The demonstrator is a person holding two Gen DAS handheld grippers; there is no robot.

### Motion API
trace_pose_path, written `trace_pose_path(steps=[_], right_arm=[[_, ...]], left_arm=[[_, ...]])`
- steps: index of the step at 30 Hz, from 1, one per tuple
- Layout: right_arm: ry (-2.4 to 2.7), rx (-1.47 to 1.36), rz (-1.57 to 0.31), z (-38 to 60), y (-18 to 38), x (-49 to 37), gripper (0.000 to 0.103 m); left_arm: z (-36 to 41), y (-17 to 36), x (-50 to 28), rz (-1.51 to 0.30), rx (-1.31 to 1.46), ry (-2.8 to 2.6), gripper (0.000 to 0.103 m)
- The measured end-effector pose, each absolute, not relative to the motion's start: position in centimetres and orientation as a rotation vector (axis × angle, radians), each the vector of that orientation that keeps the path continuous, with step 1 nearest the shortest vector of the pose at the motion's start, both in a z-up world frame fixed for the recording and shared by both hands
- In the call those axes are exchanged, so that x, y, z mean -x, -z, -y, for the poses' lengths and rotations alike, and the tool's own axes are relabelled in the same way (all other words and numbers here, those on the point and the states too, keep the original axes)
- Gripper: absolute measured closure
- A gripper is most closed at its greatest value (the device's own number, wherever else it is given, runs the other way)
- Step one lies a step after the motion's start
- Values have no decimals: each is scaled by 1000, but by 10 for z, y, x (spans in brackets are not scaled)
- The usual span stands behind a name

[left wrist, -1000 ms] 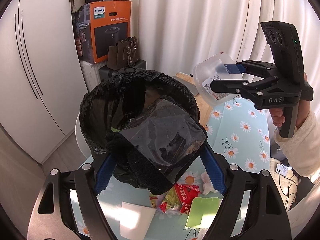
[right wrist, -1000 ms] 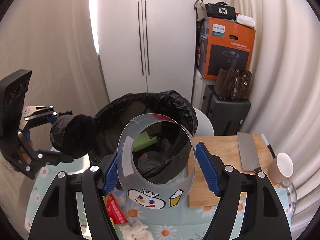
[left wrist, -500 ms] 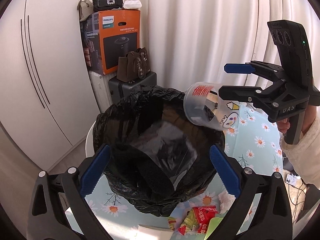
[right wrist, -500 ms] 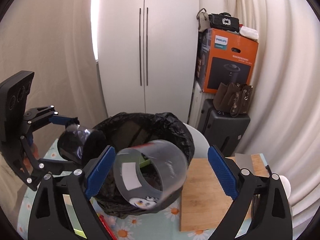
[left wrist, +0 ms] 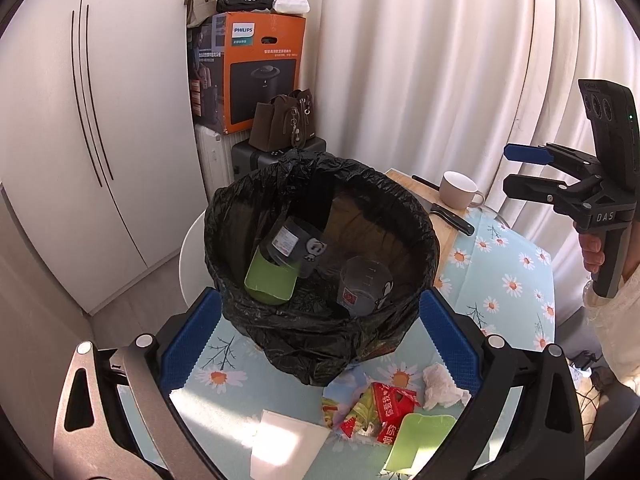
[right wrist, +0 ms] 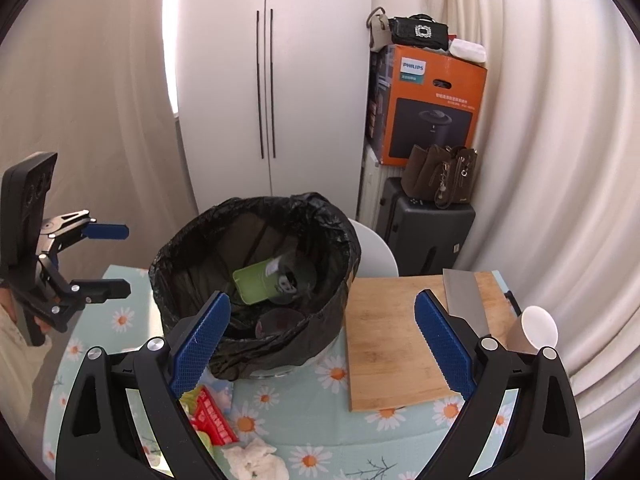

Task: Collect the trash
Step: 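Withdraw both tools from the bin back over the table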

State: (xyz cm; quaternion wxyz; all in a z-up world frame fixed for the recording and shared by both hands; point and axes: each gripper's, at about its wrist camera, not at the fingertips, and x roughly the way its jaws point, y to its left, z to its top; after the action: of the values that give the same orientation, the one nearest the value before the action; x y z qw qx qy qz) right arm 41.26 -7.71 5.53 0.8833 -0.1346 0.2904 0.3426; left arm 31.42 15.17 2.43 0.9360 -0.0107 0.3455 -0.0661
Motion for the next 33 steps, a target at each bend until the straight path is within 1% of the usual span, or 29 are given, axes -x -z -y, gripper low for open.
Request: trace_pose_path(steps=[11, 21, 28, 33], right_arm=[[-670, 263, -644, 112, -59, -342, 14], [-576, 393, -625, 140, -58, -287, 14], [-561, 389, -650, 159, -55, -256, 14], [-553, 381, -682, 167, -43, -240, 14]], left_arm=[[-145, -25, -251, -720, 75, 119, 6], [-126, -32, -208, -727, 48, 132, 6], [-113, -21, -182, -748, 54, 142, 6], [-105, -3, -167, -788, 41, 150, 6]])
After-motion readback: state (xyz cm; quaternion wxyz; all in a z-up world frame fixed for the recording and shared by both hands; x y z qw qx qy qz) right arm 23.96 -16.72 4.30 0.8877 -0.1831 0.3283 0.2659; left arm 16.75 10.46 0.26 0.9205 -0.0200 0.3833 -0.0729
